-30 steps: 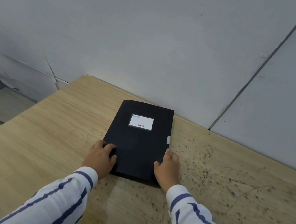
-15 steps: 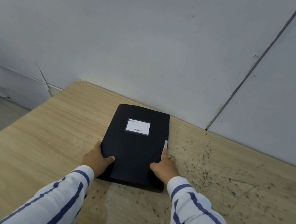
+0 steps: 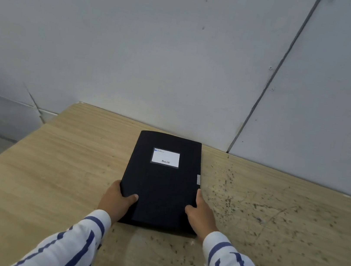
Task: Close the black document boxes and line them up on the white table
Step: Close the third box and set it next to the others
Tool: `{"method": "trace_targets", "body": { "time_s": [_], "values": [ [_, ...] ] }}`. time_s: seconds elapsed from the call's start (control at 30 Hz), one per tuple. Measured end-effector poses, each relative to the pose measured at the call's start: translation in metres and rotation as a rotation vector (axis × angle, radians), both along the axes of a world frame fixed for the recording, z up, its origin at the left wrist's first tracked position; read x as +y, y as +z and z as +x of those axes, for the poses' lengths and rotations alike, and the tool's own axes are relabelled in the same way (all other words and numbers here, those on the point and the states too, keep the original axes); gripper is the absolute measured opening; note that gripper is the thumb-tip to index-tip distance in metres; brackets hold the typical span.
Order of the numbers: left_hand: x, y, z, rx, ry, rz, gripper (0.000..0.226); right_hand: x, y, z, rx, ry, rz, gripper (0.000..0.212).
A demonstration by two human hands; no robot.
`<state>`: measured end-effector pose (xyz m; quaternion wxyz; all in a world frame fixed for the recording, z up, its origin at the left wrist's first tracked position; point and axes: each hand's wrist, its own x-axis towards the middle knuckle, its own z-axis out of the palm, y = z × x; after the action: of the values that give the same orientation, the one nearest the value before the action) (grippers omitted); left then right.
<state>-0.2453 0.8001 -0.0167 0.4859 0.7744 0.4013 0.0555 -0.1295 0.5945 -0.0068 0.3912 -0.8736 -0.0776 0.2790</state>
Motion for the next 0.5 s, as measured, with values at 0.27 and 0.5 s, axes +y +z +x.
{"method": "trace_targets", "body": {
  "time_s": [0.27,0.5],
  "values": [
    [-0.087,0.006,0.045,-0.007,-0.142,-0.013,0.038,-0.098,0.008,0.018,-0.004,-0.177,0.042,0.067],
    [-0.192,0.011,0.109,-0.018,-0.237,-0.012,0.044,-0.205,0.018,0.059,-0.051,-0.257,0.083,0.064]
  ]
}}
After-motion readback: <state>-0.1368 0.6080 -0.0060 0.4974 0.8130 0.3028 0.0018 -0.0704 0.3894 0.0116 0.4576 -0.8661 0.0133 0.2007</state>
